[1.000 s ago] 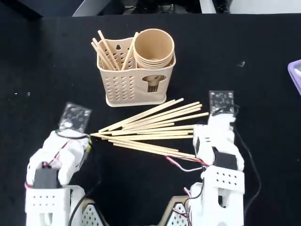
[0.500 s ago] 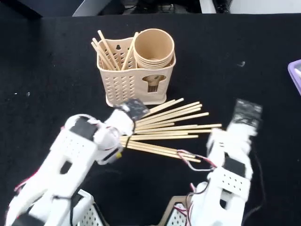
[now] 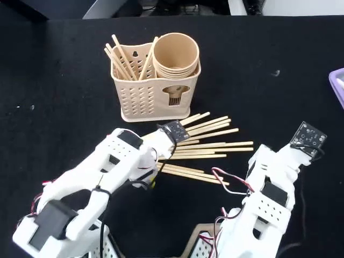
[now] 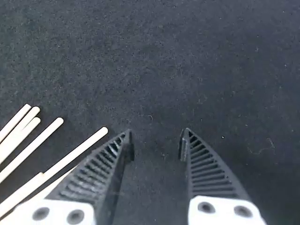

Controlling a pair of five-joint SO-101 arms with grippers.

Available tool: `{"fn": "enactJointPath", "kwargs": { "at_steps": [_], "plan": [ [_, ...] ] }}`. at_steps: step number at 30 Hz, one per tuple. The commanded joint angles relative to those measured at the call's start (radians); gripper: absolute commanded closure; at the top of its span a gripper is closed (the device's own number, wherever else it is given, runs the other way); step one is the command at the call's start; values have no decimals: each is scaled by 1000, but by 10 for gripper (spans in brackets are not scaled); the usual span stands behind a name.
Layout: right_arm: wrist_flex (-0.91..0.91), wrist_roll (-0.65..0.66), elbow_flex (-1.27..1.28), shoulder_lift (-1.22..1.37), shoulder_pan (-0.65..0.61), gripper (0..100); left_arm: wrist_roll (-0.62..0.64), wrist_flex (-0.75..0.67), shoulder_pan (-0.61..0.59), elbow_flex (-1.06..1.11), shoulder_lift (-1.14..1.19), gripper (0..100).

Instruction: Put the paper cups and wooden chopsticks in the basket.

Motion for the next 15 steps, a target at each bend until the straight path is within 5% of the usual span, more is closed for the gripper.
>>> {"fn": "enactJointPath", "kwargs": {
  "at_steps": [1, 10, 15],
  "plan": [
    [-25, -8, -27, -24, 3, 836, -9, -92, 8, -62, 23, 755],
    [-25, -8, -24, -25, -18, 836, -9, -186, -62, -147, 210, 756],
    [-25, -6, -24, -25, -18, 836, -12, -186, -48, -165, 262, 841]
  ]
}}
